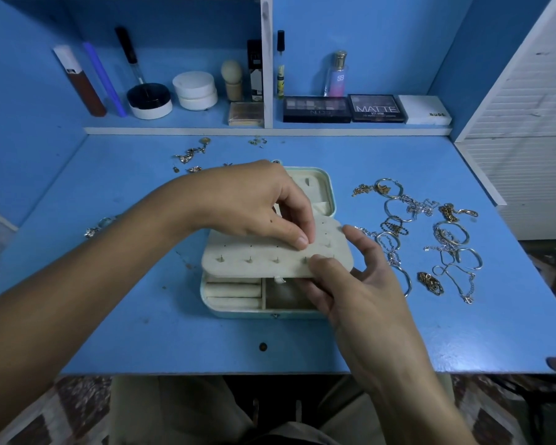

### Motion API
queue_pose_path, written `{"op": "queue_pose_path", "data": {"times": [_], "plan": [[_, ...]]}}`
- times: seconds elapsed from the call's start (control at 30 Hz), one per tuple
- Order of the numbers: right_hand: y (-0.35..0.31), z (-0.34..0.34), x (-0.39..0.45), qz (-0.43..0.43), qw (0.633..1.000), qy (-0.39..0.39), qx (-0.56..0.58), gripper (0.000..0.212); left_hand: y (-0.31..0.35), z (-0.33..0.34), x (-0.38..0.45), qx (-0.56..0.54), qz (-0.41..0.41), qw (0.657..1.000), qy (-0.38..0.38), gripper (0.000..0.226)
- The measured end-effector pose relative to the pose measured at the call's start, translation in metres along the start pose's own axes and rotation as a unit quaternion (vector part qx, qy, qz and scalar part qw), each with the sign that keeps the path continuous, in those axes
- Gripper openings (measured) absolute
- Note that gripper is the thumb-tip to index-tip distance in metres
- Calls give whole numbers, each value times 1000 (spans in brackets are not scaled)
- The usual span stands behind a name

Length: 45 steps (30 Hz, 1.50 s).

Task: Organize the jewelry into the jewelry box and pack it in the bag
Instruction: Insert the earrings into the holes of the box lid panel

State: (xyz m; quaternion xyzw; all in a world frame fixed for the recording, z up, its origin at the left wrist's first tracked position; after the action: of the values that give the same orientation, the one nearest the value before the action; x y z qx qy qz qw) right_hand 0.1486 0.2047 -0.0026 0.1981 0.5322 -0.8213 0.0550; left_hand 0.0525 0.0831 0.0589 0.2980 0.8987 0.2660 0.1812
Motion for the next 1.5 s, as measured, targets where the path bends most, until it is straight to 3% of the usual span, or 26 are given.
{"op": "queue_pose_path", "data": {"times": [1.3, 1.5], "plan": [[-1, 0, -2, -2, 1000, -4, 12, 43, 9, 1, 7, 59, -29, 996, -66, 4], [-3, 2, -2, -1, 1000, 0, 29, 45, 2, -3, 1, 15, -22, 999, -24, 2]]}}
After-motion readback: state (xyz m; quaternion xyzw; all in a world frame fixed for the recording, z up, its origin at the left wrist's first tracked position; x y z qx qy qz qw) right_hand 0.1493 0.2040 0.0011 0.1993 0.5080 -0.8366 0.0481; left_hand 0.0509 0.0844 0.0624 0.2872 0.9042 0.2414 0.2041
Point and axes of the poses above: each hand's wrist, its own x-axis towards the middle knuckle, its own z-axis out of the palm, y = z × x, the point moved 5 cm from there along x, towards the middle knuckle, and after that the axes turned 5 degrees about y, right-handed, at the moved point
